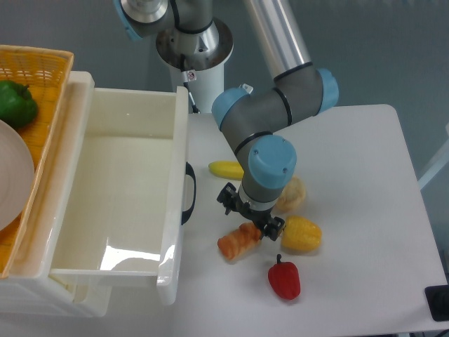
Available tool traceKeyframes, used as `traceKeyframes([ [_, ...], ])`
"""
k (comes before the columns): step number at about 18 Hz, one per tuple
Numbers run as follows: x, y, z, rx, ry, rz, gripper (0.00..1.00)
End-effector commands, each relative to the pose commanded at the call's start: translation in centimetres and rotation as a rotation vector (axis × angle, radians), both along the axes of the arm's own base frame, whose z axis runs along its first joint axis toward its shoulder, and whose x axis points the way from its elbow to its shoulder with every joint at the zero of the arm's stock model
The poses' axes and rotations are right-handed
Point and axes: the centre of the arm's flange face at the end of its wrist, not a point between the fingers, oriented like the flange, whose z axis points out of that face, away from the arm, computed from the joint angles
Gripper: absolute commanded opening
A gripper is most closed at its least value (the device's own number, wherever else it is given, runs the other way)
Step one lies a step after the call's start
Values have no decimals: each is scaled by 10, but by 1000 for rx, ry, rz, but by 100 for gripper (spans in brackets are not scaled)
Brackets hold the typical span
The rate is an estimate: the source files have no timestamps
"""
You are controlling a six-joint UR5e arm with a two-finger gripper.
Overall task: Pick up the square bread
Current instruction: 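Lower the gripper down over the orange bread roll, then close the gripper around the orange bread roll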
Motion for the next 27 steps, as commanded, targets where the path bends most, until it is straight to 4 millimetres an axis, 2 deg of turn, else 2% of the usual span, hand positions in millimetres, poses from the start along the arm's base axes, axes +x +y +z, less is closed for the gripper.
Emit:
traceKeyframes([
  [9, 2, 7, -25, -13, -17, -12, 100],
  [16, 5, 10, -34, -20, -27, -14, 100],
  [20, 4, 11, -31, -19, -23, 9, 100],
  [21, 4, 11, -30, -17, -21, 12, 92],
  [25, 3, 12, -29, -18, -21, 40, 24],
  [26, 2, 13, -28, -16, -19, 40, 14],
  [27, 2, 13, -28, -16, -19, 41, 8],
])
